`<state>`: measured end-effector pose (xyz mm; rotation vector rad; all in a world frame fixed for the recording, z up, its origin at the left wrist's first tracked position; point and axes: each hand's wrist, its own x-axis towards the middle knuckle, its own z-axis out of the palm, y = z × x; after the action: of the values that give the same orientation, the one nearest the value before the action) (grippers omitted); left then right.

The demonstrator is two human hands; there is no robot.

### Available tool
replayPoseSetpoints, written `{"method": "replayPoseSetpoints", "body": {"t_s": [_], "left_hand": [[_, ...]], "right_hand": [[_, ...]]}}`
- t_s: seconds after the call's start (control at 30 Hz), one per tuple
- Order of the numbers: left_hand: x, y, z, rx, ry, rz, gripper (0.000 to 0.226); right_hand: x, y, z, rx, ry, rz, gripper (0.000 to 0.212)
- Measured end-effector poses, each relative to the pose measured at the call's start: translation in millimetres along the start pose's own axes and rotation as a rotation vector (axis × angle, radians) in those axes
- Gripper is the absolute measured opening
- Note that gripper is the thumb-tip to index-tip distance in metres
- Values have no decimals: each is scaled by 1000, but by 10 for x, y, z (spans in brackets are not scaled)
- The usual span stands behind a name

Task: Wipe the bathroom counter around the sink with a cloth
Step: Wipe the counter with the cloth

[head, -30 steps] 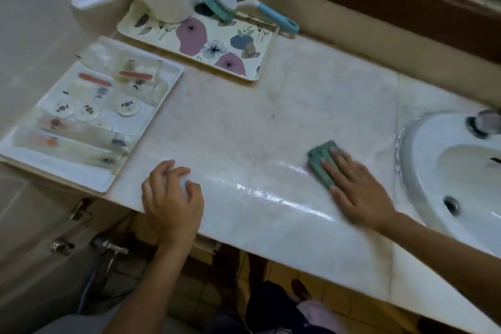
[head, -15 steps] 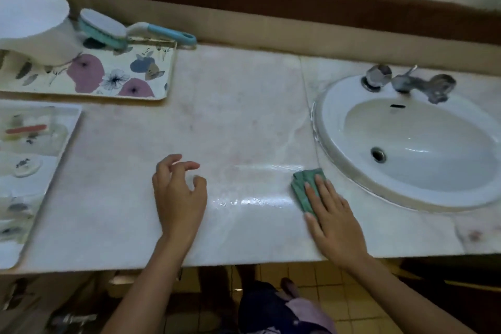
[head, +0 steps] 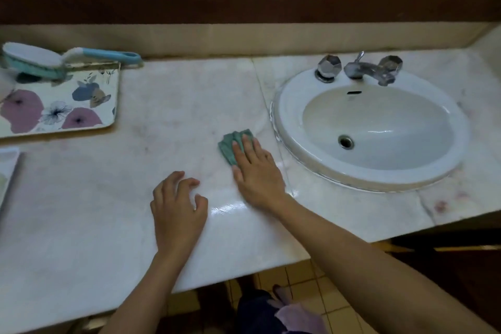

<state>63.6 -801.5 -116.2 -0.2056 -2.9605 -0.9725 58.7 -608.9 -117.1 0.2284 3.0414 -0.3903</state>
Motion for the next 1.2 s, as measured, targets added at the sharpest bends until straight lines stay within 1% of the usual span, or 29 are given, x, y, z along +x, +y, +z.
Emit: {"method": "replayPoseSetpoints", "body": {"t_s": [0.07,0.13,0.23,0.37,0.47,0.53,0.6,0.67,0.73,0.87,1.0,1.07,1.13,1.2], "left_hand": [[-4,-6,-1,-7,12,9,30],[-4,-11,-3,-22,27,8,30],[-13,-15,-14,-28,22,12,29],[-37,-59,-28,-40,-16,33,31],[-23,-90,-30,-43,-30,45,33],[-37,-60,-30,-54,-30,16,32],[-78,29,-9,-47,-23,-21,31],[-149,184,52,-46,-35,-46,30],[-245,397,160,-64,-68,-10,31],[-452,1055,487,-106,-138,130,39],[-611,1895,932,-161,-168,219,38],[-673,2311,1188,-165,-163,246,35],[-744,2701,1445,-168,-161,259,33],[-803,3069,1684,-198,-150,285,29]], "right_hand": [[172,112,-77,-8,-25,-11,59],[92,221,-116,15,-1,47,58],[-426,405,-116,43,79,164,57],[-1310,933,-147,75,75,139,57],[-1811,1436,-258,94,62,145,56],[-2062,1769,-370,137,89,183,51],[-2240,2089,-482,184,100,263,50],[-2369,2370,-584,185,98,337,53],[-2442,2610,-661,159,94,360,54],[-2475,3082,-753,134,99,297,57],[-2448,3688,-836,87,135,235,57],[-2426,3998,-940,181,169,209,53],[-2399,4218,-1066,461,218,256,44],[-2348,4370,-1237,752,342,381,34]]}}
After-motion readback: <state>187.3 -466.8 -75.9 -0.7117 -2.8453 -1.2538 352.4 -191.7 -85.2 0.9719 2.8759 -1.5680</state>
